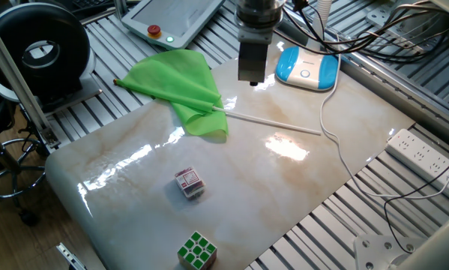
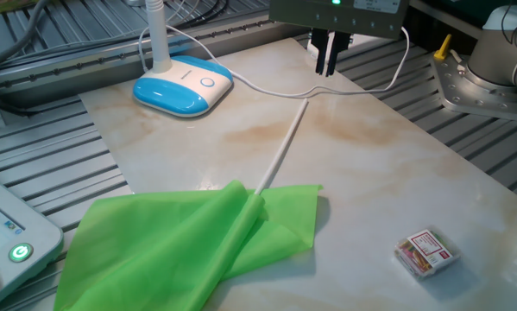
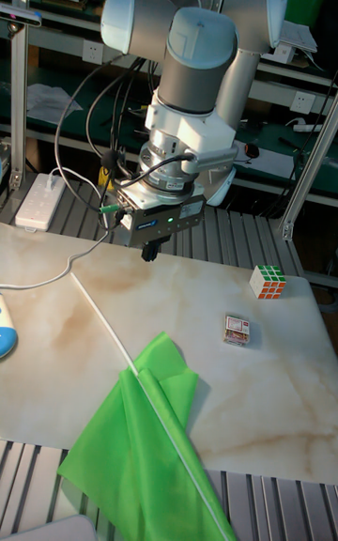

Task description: Wave the flag

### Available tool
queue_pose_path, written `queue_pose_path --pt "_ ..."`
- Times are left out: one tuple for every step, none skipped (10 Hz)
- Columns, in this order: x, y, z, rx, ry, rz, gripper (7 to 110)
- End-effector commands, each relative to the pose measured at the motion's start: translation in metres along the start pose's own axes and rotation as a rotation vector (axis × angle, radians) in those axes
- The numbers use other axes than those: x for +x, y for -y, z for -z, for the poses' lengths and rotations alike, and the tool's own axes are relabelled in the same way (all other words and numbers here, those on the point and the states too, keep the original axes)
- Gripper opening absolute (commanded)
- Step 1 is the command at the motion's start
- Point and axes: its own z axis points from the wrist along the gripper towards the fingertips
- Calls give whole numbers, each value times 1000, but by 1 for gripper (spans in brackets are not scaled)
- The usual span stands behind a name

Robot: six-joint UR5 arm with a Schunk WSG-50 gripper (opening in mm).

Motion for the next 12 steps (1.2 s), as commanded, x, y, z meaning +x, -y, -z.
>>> queue_pose_path --pt "5 3 1 10 -19 14 7" --pt "7 6 1 22 -25 29 7" --pt "8 9 1 31 -31 46 7" --pt "6 11 -2 27 -36 51 7" --pt "5 13 -7 21 -42 56 7" --pt "8 12 -13 5 -62 32 7" --pt "9 13 -20 2 -71 33 7" --pt "10 18 -27 15 -74 39 7" --pt "10 22 -33 22 -79 46 7" --pt "10 25 -40 25 -77 47 7" --pt "8 28 -48 28 -67 48 7" --pt "7 32 -57 35 -59 48 7"
